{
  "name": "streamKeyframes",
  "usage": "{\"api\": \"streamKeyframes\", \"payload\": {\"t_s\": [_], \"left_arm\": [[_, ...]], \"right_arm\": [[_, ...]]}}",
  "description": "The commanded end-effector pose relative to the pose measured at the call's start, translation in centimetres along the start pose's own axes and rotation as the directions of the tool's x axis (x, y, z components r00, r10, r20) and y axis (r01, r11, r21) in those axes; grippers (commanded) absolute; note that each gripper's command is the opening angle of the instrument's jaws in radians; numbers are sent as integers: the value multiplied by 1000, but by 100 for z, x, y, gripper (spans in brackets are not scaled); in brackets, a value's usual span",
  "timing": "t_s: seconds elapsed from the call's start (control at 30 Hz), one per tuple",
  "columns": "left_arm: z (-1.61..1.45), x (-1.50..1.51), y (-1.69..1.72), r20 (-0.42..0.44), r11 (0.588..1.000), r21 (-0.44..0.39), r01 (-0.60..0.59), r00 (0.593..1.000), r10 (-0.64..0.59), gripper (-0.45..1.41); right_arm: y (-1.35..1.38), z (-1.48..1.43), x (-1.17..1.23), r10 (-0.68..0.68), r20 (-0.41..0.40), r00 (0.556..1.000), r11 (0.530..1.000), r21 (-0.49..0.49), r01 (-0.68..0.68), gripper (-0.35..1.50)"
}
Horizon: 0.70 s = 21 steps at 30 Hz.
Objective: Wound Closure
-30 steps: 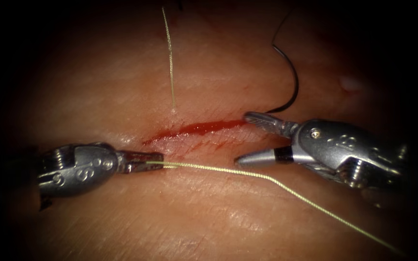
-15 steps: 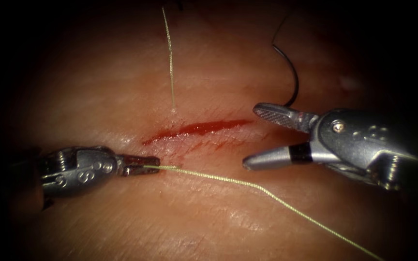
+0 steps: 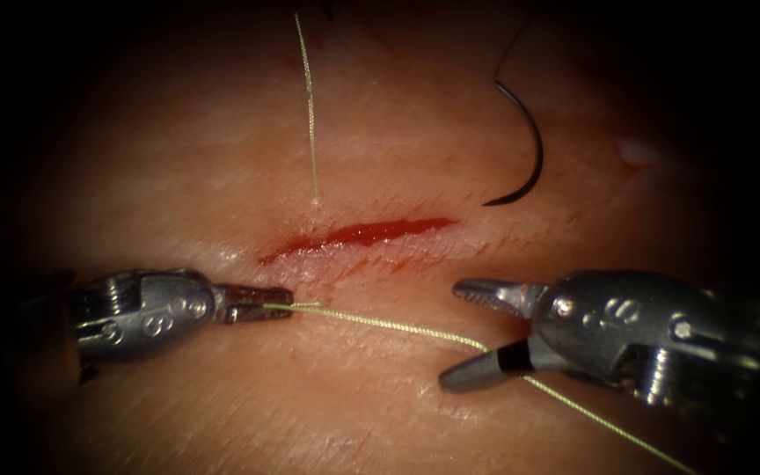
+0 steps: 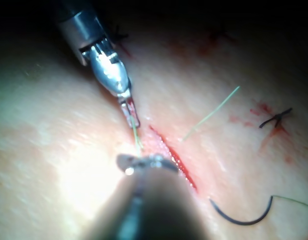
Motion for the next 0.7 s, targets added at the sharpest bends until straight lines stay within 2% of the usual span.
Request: {"api": "streamKeyframes", "payload": {"t_s": [0.03,0.2,0.27,0.3,0.37,0.57,0.6,0.63,0.7], "left_arm": [[7,-2,-3,-1,1000,-2,0,1000,0,-45],[6,0,-2,-1,1000,-2,1,1000,-1,-45],[6,0,-2,-1,1000,-2,1,1000,-1,-45],[6,0,-2,-1,1000,-2,1,1000,-1,-45],[6,1,-2,-1,1000,-2,7,1000,-7,-45],[5,1,-1,-1,1000,-2,8,1000,-8,-45],[5,2,-1,-1,1000,-2,8,1000,-8,-45],[5,2,-1,-1,1000,-2,8,1000,-8,-45],[4,3,-1,-1,1000,-3,9,1000,-9,-45]], "right_arm": [[1,12,8,-1,5,1000,1000,4,1,118],[-1,23,11,2,77,997,999,32,-5,96],[0,27,12,8,110,994,999,46,-13,72],[1,28,12,14,124,992,998,53,-21,54],[3,32,12,13,155,988,998,61,-22,39],[10,45,12,17,255,967,997,67,-36,37],[11,46,13,18,268,963,997,73,-39,14],[12,47,14,18,279,960,996,77,-41,-28],[14,49,16,18,325,945,995,88,-49,-35]]}}
